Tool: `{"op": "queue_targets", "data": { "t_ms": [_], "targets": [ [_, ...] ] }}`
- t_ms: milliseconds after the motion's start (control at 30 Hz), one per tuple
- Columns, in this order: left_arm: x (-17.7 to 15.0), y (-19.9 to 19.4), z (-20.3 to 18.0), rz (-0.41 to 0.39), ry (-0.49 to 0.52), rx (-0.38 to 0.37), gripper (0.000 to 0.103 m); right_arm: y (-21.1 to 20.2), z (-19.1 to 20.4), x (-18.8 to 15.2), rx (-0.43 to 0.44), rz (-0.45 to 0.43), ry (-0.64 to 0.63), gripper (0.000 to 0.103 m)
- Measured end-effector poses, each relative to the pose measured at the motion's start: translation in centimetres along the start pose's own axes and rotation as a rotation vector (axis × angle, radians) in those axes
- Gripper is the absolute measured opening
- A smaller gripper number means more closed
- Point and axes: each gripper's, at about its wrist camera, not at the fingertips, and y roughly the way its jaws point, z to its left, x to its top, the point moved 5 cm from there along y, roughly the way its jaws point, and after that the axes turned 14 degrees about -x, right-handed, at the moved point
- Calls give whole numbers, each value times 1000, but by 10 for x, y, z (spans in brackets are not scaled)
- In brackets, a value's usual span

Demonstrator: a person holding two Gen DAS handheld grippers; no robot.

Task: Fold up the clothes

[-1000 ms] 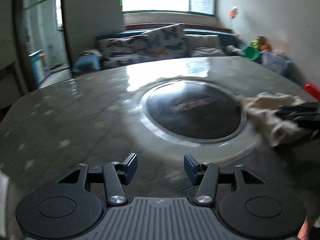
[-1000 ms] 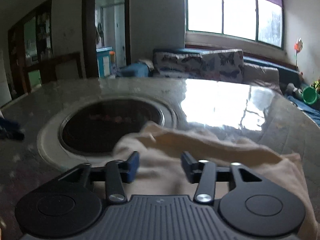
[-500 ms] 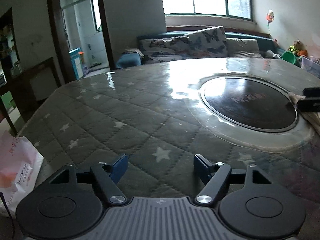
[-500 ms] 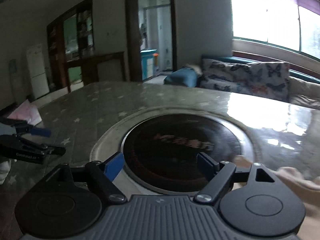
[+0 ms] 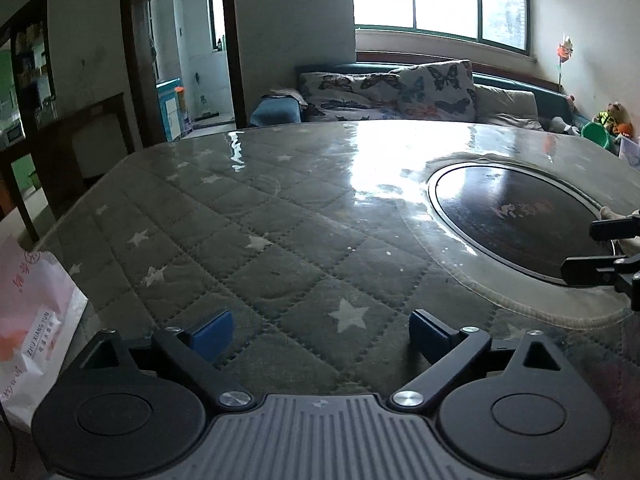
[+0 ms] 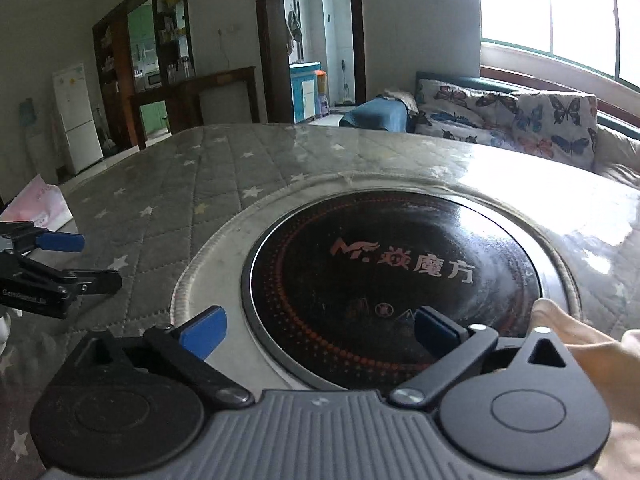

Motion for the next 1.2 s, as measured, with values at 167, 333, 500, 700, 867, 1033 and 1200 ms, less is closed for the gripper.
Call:
{"op": "queue_targets", "data": {
  "t_ms": [167, 333, 500, 700, 867, 1033, 1200],
  "targets": [
    [-1, -1, 0, 5, -6, 11, 101, 6, 4, -2, 24, 37, -25, 103],
    [-1, 1, 2, 8, -18, 15, 102, 13, 8, -1, 25, 56, -36, 103],
    [-1, 1, 3, 10, -24, 14, 103, 15, 11, -2, 16, 57, -49, 103],
    [-2, 1, 4, 11, -38, 7, 103, 15, 11, -3, 15, 57, -53, 103],
    [-3, 0, 4, 12, -42, 5, 103, 14, 13, -3, 10, 58, -60, 103],
    [-2, 1, 3, 12, -44, 6, 103, 14, 14, -4, 9, 57, -61, 103],
    [-3, 1, 3, 12, -46, 7, 103, 14, 15, -4, 9, 57, -61, 103]
  ]
}}
